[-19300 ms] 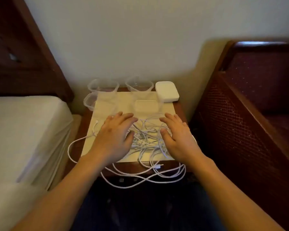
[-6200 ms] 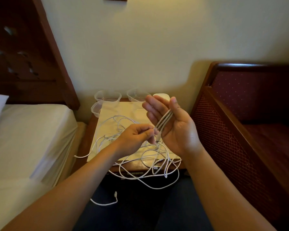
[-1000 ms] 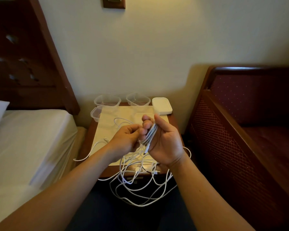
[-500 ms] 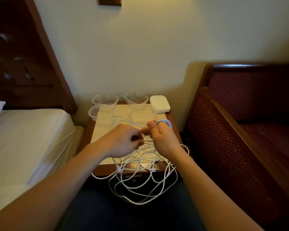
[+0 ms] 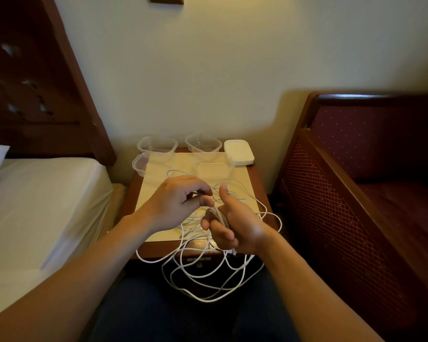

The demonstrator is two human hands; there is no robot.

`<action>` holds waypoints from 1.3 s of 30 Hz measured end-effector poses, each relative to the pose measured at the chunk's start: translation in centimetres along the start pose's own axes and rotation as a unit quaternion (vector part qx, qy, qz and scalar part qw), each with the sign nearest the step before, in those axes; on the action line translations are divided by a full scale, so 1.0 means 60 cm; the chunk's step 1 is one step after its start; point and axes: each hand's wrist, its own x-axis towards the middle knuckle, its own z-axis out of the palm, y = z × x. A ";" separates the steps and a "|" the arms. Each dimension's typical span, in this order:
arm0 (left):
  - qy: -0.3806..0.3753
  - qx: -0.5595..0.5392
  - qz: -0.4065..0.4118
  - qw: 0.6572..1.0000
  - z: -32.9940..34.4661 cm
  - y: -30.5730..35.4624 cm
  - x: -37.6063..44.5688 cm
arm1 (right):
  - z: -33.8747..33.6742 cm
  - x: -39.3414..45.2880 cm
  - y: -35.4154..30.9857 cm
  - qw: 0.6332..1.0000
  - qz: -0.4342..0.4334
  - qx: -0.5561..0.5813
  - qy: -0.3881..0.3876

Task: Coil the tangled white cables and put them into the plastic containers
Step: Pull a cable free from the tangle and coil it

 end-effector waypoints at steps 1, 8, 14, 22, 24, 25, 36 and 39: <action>0.008 -0.041 -0.029 0.999 0.003 0.002 -0.001 | -0.001 0.000 -0.001 0.998 -0.004 0.045 -0.047; 0.012 -0.318 -0.182 0.930 0.031 0.023 -0.018 | -0.001 0.006 0.004 0.959 -0.067 0.191 -0.196; 0.035 -0.377 -0.268 0.886 0.046 0.032 -0.040 | -0.014 0.003 -0.002 0.942 -0.090 0.254 -0.199; 0.035 -0.496 -0.352 0.793 0.044 0.053 -0.035 | -0.010 0.010 0.009 0.954 -0.095 0.231 -0.166; 0.054 -0.510 -0.356 0.781 0.046 0.059 -0.034 | -0.008 0.013 0.009 0.955 -0.098 0.227 -0.165; 0.066 -0.508 -0.359 0.780 0.047 0.062 -0.034 | -0.008 0.014 0.008 0.955 -0.099 0.225 -0.165; 0.105 -0.434 -0.317 0.837 0.067 0.053 -0.048 | -0.004 0.012 0.015 0.966 -0.098 0.186 -0.148; 0.111 -0.456 -0.324 0.821 0.069 0.061 -0.050 | -0.001 0.014 0.016 0.965 -0.102 0.185 -0.158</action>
